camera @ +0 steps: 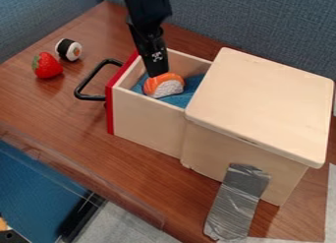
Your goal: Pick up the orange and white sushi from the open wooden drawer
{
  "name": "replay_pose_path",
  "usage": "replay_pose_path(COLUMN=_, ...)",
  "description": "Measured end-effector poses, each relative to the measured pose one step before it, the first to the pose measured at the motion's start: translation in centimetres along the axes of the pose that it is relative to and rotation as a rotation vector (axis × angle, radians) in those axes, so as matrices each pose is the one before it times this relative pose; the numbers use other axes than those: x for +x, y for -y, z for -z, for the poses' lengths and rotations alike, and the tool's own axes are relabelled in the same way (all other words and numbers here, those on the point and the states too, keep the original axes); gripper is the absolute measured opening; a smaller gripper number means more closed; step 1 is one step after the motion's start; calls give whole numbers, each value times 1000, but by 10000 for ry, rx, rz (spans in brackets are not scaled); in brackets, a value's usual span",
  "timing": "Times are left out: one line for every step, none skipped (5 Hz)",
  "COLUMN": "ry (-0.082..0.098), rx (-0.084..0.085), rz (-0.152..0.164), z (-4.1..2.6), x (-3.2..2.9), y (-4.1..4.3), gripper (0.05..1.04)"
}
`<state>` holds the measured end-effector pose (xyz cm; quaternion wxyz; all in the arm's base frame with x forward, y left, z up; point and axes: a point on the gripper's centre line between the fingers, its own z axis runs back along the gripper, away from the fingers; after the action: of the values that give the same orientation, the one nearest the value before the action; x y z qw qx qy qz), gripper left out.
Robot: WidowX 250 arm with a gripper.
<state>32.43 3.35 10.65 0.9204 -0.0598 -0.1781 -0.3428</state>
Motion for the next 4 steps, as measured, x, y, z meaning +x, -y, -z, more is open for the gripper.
replay_pose_path(ry=-134, rx=-237, rz=-83, z=815, x=-355, y=148, gripper=999)
replay_pose_path(ry=199, rx=40, rz=-59, z=690, x=66, y=136, gripper=999)
replay_pose_path(ry=-18, rx=44, rz=59, z=805, x=-37, y=271, gripper=999)
replay_pose_path(ry=-46, rx=133, rz=33, z=986, x=47, y=246, gripper=999)
